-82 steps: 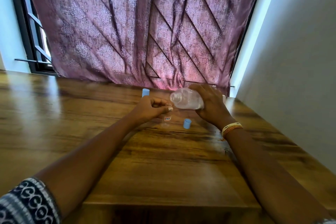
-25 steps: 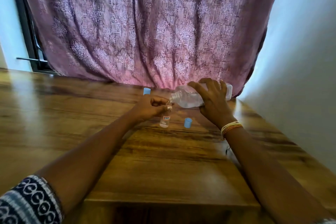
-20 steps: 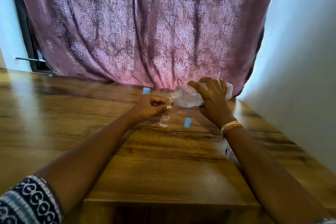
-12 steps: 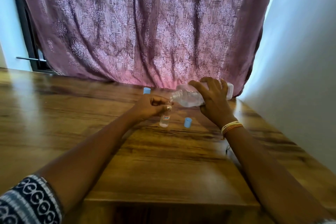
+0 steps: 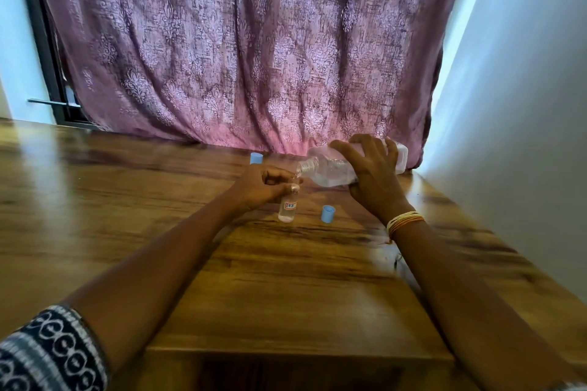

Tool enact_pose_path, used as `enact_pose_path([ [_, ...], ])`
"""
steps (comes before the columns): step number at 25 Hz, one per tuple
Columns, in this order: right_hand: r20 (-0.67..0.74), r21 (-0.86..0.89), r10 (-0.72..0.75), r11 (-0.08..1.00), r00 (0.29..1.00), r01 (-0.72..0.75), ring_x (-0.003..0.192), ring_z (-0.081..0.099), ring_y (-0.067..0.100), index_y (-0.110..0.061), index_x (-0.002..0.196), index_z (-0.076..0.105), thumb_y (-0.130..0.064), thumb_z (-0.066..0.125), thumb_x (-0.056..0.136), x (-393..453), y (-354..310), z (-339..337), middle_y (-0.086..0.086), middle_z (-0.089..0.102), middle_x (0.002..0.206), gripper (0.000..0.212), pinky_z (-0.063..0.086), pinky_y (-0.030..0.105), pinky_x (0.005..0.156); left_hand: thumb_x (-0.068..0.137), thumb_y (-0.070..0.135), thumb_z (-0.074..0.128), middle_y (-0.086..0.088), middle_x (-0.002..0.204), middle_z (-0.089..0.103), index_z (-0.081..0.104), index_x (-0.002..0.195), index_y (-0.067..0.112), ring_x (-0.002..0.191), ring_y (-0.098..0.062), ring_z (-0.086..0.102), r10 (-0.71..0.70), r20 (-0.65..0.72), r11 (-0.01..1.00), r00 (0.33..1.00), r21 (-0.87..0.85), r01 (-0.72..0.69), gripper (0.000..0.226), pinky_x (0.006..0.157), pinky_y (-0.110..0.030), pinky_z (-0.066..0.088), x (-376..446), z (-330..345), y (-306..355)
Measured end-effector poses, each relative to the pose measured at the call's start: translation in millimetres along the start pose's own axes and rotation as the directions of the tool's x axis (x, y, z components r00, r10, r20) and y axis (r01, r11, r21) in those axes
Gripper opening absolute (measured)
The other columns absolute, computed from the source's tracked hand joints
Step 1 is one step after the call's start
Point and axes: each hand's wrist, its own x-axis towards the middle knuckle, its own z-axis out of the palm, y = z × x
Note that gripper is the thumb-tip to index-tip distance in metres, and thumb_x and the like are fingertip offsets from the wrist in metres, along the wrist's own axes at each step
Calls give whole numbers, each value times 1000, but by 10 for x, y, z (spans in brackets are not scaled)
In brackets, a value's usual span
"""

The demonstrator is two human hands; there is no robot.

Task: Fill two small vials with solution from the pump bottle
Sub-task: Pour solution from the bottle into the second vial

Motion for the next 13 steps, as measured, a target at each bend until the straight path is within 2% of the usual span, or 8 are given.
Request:
enact_pose_path([
  [3, -3, 5, 0, 1000, 1000, 0, 117, 48, 32, -32, 129, 48, -22, 51, 73, -2, -12, -17, 11, 52, 122, 56, 26, 55, 104, 83, 0, 66, 0, 98, 68, 65, 112, -3, 72, 8, 68, 5, 8, 1000, 1000, -8, -5, 29, 63, -9, 51, -10, 7, 10],
  [7, -9, -7, -2, 1000, 1000, 2, 116, 48, 31, -33, 129, 47, -12, 66, 69, -1, -10, -1, 10, 52, 121, 66, 26, 55, 104, 82, 2, 68, -5, 101, 70, 66, 111, -2, 73, 7, 68, 8, 5, 1000, 1000, 13, -8, 29, 63, -9, 52, 2, 1, -2],
  [9, -5, -8, -4, 1000, 1000, 4, 116, 48, 32, -33, 129, 47, -11, 67, 68, 3, -9, 1, 10, 51, 122, 68, 25, 55, 104, 81, 2, 69, -9, 104, 70, 67, 110, -1, 71, 8, 67, 14, -8, 999, 1000, 36, -13, 29, 64, -8, 51, 12, -2, -10],
  [13, -1, -8, -6, 1000, 1000, 6, 116, 47, 32, -33, 130, 46, -12, 68, 69, 0, 0, 1, 10, 51, 122, 68, 24, 55, 104, 82, -2, 66, -4, 100, 67, 66, 110, -4, 67, 11, 66, 18, -16, 1000, 1000, 22, -18, 28, 60, -6, 49, -6, 25, 14],
])
